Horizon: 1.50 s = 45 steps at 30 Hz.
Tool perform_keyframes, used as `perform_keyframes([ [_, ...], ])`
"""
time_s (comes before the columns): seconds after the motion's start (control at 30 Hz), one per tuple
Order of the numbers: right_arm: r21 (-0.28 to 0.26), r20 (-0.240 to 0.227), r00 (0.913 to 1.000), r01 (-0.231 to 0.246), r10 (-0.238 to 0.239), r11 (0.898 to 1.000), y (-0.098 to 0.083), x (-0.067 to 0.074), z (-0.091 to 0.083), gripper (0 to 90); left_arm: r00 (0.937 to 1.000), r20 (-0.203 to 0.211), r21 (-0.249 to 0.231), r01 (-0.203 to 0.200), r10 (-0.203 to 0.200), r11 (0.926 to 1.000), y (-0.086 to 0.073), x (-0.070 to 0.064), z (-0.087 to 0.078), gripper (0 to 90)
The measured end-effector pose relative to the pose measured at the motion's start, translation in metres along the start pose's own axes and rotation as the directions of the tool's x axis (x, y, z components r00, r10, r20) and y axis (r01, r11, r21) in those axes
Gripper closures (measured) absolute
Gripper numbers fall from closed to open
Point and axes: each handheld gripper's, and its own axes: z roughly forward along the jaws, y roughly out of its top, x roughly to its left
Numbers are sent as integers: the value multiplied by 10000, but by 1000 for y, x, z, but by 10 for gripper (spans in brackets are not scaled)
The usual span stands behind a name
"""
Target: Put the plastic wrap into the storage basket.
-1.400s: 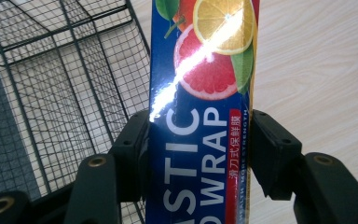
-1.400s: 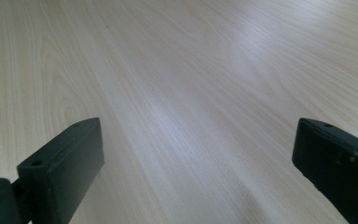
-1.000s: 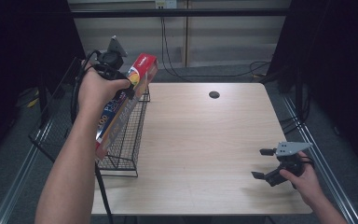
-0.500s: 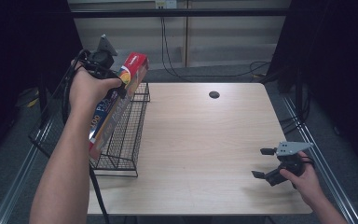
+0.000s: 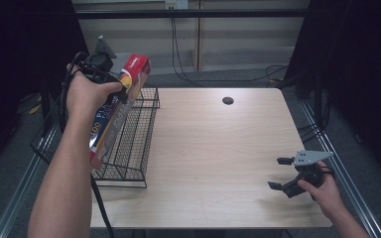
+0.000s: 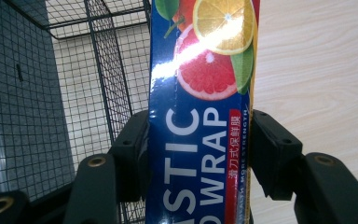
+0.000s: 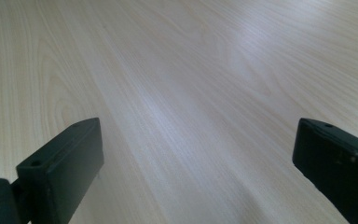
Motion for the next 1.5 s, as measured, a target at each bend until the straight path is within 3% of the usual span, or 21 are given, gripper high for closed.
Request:
perform_keyframes([
  [0.67, -7, 56, 10000, -35, 35, 10000, 0, -1, -1, 15, 9979, -223, 43, 608, -607, 9981, -9, 23, -2, 448],
  [1.1, 39, 128, 9999, -37, 36, 10000, 0, -1, 0, 15, 9929, -615, 27, 1017, -1013, 9948, -11, 43, -10, 447],
  [1.5, 120, 63, 10000, -67, 66, 9999, -2, -2, 2, 15, 9862, -796, 122, 1465, -1451, 9891, -16, 60, 2, 446],
])
